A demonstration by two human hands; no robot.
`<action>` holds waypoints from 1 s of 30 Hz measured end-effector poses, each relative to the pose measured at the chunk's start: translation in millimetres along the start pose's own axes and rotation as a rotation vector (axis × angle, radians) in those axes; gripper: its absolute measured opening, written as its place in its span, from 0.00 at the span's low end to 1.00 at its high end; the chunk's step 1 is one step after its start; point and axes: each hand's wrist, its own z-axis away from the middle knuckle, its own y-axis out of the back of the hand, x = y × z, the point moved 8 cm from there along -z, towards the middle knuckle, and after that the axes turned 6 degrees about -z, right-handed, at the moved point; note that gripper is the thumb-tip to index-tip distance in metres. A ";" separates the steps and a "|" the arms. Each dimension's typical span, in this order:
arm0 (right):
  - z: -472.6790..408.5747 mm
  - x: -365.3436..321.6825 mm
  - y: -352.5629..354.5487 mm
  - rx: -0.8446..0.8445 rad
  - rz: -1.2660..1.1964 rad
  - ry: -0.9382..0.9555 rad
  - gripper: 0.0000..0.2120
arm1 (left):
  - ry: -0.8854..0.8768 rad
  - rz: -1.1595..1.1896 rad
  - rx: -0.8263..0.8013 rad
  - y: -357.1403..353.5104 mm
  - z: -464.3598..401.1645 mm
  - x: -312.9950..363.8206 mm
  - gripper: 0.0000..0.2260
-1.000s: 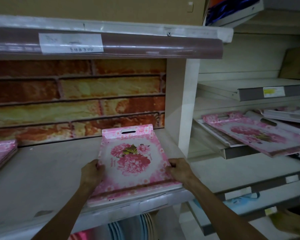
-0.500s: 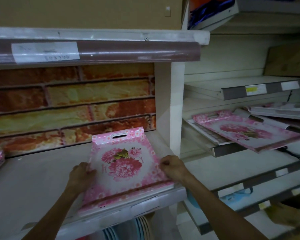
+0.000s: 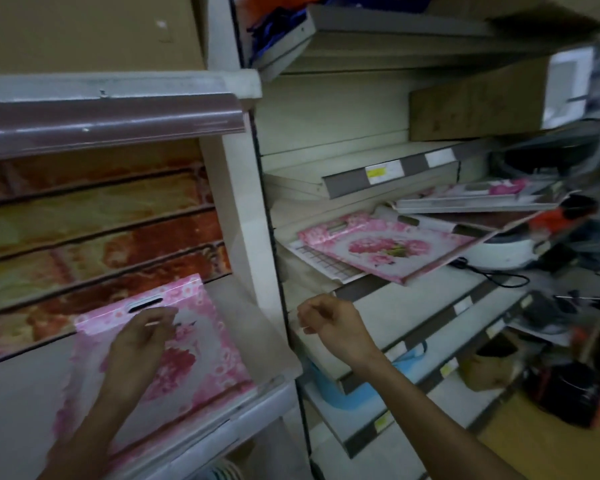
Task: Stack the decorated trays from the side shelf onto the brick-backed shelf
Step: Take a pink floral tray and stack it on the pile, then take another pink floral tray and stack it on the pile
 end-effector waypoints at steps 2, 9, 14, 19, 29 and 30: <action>2.5 5.1 24.2 0.032 0.000 -0.013 0.06 | -0.041 0.042 -0.035 -29.3 -1.7 23.5 0.05; 9.7 30.4 119.2 0.215 -0.355 -0.240 0.20 | -0.143 0.170 -0.139 -113.7 1.5 88.1 0.09; -4.8 35.0 168.5 0.275 -0.665 -0.384 0.32 | -0.145 0.232 -0.128 -147.0 -2.7 120.7 0.08; -33.2 31.8 188.5 0.246 -0.775 -0.404 0.19 | -0.095 0.316 -0.104 -169.3 -3.6 143.1 0.11; -43.6 27.2 195.9 0.286 -0.711 -0.391 0.04 | 0.309 0.570 -0.323 -248.1 15.8 139.7 0.07; -40.5 26.8 198.3 0.283 -0.716 -0.386 0.04 | 0.351 0.593 -0.354 -256.7 17.8 140.3 0.08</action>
